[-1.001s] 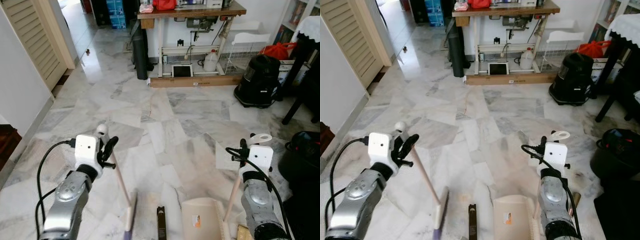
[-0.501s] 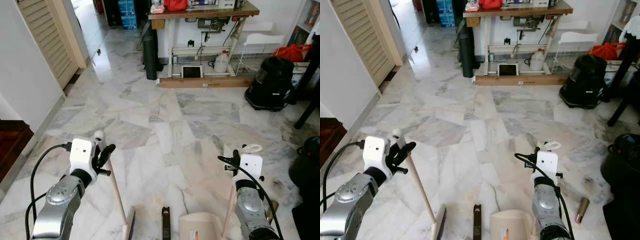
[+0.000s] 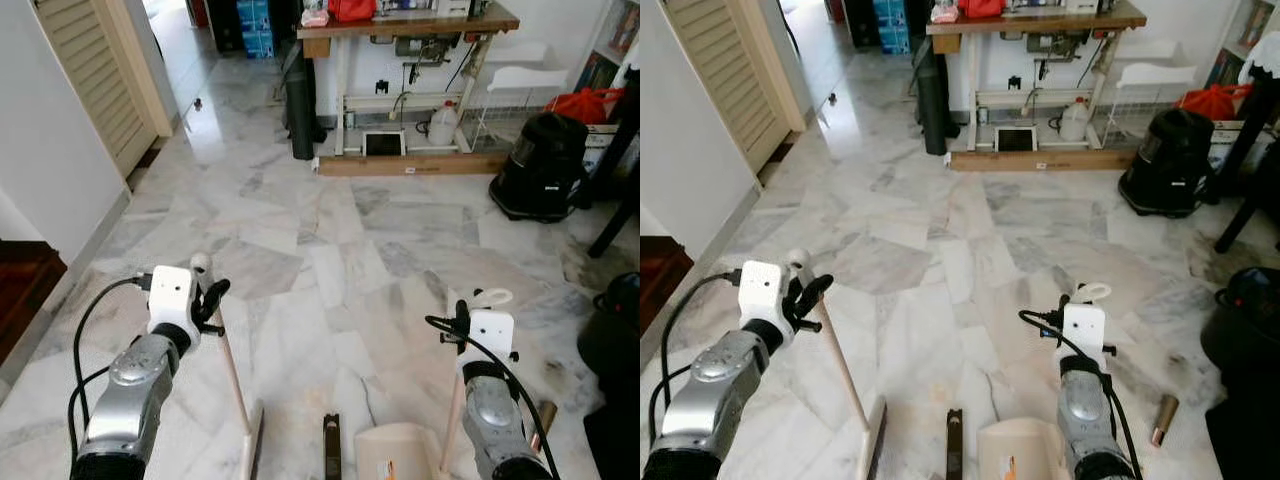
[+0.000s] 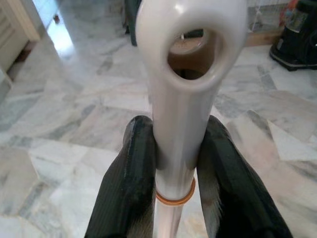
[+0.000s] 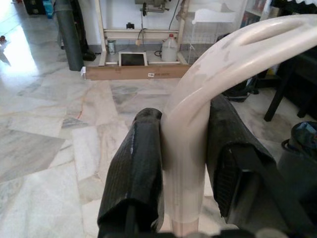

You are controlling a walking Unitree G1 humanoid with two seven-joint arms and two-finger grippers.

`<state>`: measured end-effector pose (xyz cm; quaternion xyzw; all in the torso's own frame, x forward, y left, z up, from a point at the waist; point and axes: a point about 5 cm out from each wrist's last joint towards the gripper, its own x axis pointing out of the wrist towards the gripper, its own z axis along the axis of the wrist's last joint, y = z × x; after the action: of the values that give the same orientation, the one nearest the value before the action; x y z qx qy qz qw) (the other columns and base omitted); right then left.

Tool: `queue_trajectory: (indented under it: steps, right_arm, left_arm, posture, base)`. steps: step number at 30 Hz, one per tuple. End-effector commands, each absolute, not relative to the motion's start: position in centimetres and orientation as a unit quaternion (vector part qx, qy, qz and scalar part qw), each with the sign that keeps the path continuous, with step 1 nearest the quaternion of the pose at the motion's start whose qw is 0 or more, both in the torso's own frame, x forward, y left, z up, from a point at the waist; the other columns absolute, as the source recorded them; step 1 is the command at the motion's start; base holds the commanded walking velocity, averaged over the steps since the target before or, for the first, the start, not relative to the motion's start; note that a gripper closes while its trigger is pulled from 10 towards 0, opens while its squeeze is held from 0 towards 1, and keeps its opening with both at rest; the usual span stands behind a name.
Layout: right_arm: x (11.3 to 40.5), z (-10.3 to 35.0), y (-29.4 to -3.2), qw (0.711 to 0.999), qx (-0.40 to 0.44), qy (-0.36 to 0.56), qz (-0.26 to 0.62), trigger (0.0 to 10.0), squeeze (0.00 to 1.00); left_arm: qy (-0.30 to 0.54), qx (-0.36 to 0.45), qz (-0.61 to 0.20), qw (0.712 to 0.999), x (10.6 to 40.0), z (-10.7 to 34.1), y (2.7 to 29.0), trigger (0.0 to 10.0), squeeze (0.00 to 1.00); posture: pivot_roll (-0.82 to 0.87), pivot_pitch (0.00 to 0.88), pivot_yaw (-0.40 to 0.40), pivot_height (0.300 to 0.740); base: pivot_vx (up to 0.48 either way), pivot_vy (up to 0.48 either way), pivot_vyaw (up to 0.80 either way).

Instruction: Sweep floor

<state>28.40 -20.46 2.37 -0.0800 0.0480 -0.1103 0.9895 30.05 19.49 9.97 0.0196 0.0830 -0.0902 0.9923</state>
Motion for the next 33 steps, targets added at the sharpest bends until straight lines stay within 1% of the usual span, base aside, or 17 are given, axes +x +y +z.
queue_trajectory:
  steps: [1, 6, 8, 9, 15, 17, 21, 23, 26, 28, 31, 33]
  right_arm:
    - [28.4, 2.4, -20.4, 0.99, -0.077, 0.043, -0.108, 10.0, 0.0]
    - [28.3, 2.4, -20.3, 0.991, -0.079, 0.04, -0.104, 10.0, 0.0]
    - [28.2, 2.4, -20.4, 0.991, -0.079, 0.04, -0.103, 10.0, 0.0]
    - [28.1, 2.3, -20.4, 0.991, -0.078, 0.04, -0.102, 10.0, 0.0]
    - [27.8, 2.2, -20.4, 0.992, -0.08, 0.036, -0.095, 10.0, 0.0]
    - [27.8, 2.2, -20.4, 0.992, -0.078, 0.035, -0.096, 10.0, 0.0]
    - [27.8, 2.4, -20.1, 0.993, -0.076, 0.026, -0.089, 10.0, 0.0]
    - [27.9, 2.6, -20.3, 0.993, -0.075, 0.022, -0.092, 10.0, 0.0]
    - [28.0, 2.7, -20.4, 0.993, -0.075, 0.023, -0.092, 10.0, 0.0]
    - [28.1, 2.7, -20.4, 0.993, -0.076, 0.023, -0.091, 10.0, 0.0]
    - [28.3, 2.9, -20.4, 0.993, -0.075, 0.024, -0.088, 10.0, 0.0]
    - [28.4, 2.9, -20.3, 0.993, -0.075, 0.024, -0.088, 10.0, 0.0]
  left_arm:
    - [0.076, 0.02, -0.088, 0.993, 30.7, 10.2, 19.6, 10.0, 0.0]
    - [0.077, 0.009, -0.084, 0.993, 31.3, 10.0, 19.4, 10.0, 0.0]
    - [0.093, 0.0, -0.103, 0.99, 31.5, 9.5, 18.8, 10.0, 0.0]
    - [0.115, -0.012, -0.118, 0.986, 31.5, 8.8, 18.4, 10.0, 0.0]
    - [0.131, -0.052, -0.108, 0.984, 31.7, 7.8, 18.4, 10.0, 0.0]
    - [0.141, -0.043, -0.111, 0.983, 31.8, 7.5, 18.4, 10.0, 0.0]
    - [0.157, -0.06, -0.122, 0.978, 31.8, 6.9, 18.1, 10.0, 0.0]
    - [0.165, -0.089, -0.138, 0.972, 31.9, 6.9, 17.7, 10.0, 0.0]
    - [0.17, -0.107, -0.149, 0.968, 32.0, 6.9, 17.4, 10.0, 0.0]
    - [0.175, -0.148, -0.151, 0.962, 32.3, 7.2, 17.4, 10.0, 0.0]
    - [0.175, -0.186, -0.165, 0.953, 32.5, 7.6, 17.5, 10.0, 0.0]
    - [0.175, -0.192, -0.172, 0.95, 32.5, 7.8, 17.4, 10.0, 0.0]
  posture:
    - [0.14, 0.0, 0.084, 0.74]
    - [0.13, 0.0, 0.08, 0.74]
    - [0.12, 0.0, 0.08, 0.74]
    - [0.12, 0.0, 0.08, 0.74]
    - [0.1, 0.0, 0.082, 0.74]
    - [0.09, 0.0, 0.084, 0.74]
    - [0.08, 0.0, 0.088, 0.74]
    - [0.08, 0.0, 0.086, 0.74]
    - [0.08, 0.0, 0.084, 0.74]
    - [0.08, 0.0, 0.078, 0.74]
    - [0.09, 0.0, 0.075, 0.74]
    - [0.09, 0.0, 0.075, 0.74]
  base:
    - [0.0, 0.0, 0.0]
    - [0.0, 0.0, 0.0]
    - [0.0, 0.0, 0.0]
    - [0.0, 0.0, 0.0]
    - [0.0, 0.0, 0.0]
    - [0.0, 0.0, 0.0]
    - [0.0, 0.0, 0.0]
    - [0.0, 0.0, 0.0]
    - [0.0, 0.0, 0.0]
    - [0.0, 0.0, 0.0]
    - [0.0, 0.0, 0.0]
    - [0.0, 0.0, 0.0]
